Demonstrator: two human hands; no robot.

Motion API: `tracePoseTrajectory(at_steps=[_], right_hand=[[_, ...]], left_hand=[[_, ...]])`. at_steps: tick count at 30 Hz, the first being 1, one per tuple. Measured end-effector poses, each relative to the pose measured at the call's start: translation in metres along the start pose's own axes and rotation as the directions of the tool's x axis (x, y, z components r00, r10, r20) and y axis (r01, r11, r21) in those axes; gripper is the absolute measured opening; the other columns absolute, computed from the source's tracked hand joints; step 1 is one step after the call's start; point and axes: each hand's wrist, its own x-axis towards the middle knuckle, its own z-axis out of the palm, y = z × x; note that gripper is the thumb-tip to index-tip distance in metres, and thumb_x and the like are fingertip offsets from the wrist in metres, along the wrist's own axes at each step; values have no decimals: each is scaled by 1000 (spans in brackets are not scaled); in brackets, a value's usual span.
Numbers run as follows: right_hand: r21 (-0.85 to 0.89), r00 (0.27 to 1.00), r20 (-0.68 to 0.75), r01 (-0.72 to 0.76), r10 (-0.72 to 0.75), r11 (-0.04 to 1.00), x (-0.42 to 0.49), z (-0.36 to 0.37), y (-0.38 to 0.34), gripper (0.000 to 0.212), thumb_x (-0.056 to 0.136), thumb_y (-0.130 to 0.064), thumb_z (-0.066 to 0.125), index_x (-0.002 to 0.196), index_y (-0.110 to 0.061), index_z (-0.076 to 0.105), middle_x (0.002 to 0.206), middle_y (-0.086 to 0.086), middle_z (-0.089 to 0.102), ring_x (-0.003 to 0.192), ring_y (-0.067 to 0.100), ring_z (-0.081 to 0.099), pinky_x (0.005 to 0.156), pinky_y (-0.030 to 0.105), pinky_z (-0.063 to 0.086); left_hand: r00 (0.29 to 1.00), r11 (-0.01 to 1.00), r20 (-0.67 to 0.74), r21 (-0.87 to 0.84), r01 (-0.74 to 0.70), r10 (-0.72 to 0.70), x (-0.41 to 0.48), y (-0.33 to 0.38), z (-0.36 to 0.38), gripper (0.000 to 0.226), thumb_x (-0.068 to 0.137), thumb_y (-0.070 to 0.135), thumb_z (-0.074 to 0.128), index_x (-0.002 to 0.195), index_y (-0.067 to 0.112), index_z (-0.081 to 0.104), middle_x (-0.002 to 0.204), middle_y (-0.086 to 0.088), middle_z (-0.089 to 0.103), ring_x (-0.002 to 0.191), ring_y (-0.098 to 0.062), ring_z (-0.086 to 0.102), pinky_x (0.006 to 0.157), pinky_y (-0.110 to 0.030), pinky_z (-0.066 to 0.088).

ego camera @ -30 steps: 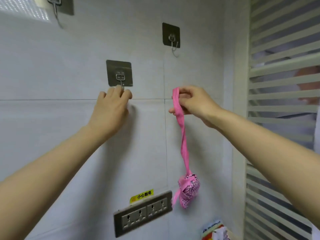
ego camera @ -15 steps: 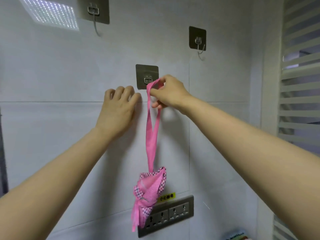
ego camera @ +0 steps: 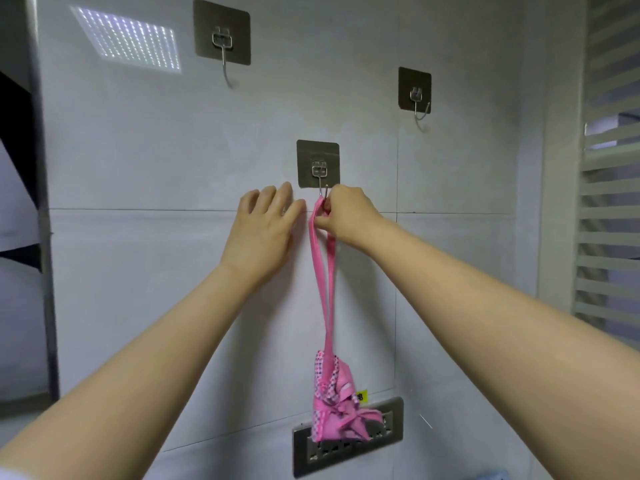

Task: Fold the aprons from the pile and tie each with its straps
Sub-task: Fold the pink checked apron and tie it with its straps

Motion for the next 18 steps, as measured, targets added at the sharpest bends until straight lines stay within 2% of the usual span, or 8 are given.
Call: tracePoseTrajectory(at_steps=[4, 6, 7, 9, 11, 14, 16, 18], right_hand=[[-57, 999, 36, -6, 8, 998, -9, 3, 2, 29, 86, -3, 49, 59, -13, 41, 75, 12, 51, 76, 30, 50, 64, 28, 35], [-88, 998, 64, 8, -3, 996, -16, 5, 7, 9, 86, -1, 48, 79, -6, 52, 92, 16, 58, 86, 34, 56, 67, 29, 38], [-115, 997, 72, 32, -24, 993, -21, 6, 9, 9, 87, -2, 47, 93, -3, 54, 102, 17, 58, 92, 34, 56, 68, 30, 38], [-197, 990, 116, 102, -81, 975, -32, 7, 15, 22, 90, -5, 45, 112, -2, 48, 115, 17, 51, 100, 34, 53, 72, 31, 35], [-243, 983, 145, 146, -113, 959, -44, 9, 20, 31, 91, -6, 44, 122, -3, 42, 121, 16, 44, 105, 34, 49, 77, 35, 37], [-255, 978, 158, 173, -136, 951, -65, 17, 30, 38, 93, -8, 46, 129, -5, 37, 125, 15, 42, 107, 34, 49, 85, 40, 43], [-253, 976, 154, 189, -154, 949, -84, 20, 39, 43, 94, -11, 45, 135, -8, 34, 131, 13, 41, 114, 32, 47, 93, 42, 40], [-241, 981, 126, 172, -144, 955, -106, 24, 50, 47, 95, -11, 44, 140, -9, 30, 138, 12, 38, 121, 30, 42, 99, 40, 35]], left_hand=[[1000, 1000, 9, -1, 8, -8, -3, 3, 1, 36, 71, 7, 54, 105, 8, 62, 121, -17, 56, 104, -31, 41, 88, -40, 29], [999, 1000, 29, 16, 19, -19, -5, 6, 1, 34, 72, 4, 56, 105, 7, 61, 122, -19, 56, 108, -32, 41, 88, -41, 28], [998, 999, 47, 29, 29, -30, -7, 8, 1, 34, 72, 2, 58, 106, 7, 61, 123, -19, 55, 110, -34, 43, 89, -42, 29], [993, 996, 97, 51, 68, -72, -9, 13, -2, 37, 73, 0, 62, 110, 6, 60, 127, -20, 54, 112, -38, 50, 91, -46, 33], [981, 993, 158, 59, 107, -115, -13, 19, -7, 38, 76, 2, 59, 113, 6, 59, 130, -20, 51, 115, -40, 50, 92, -48, 39], [951, 986, 265, 76, 146, -161, -24, 30, -16, 39, 87, 8, 48, 125, 11, 49, 143, -17, 38, 126, -38, 39, 97, -49, 33], [927, 984, 332, 75, 161, -177, -34, 37, -20, 44, 88, 9, 44, 132, 14, 41, 149, -15, 28, 132, -37, 30, 101, -50, 28], [907, 980, 373, 54, 190, -196, -48, 46, -26, 46, 88, 8, 45, 133, 14, 40, 148, -15, 27, 133, -37, 28, 102, -50, 26]])
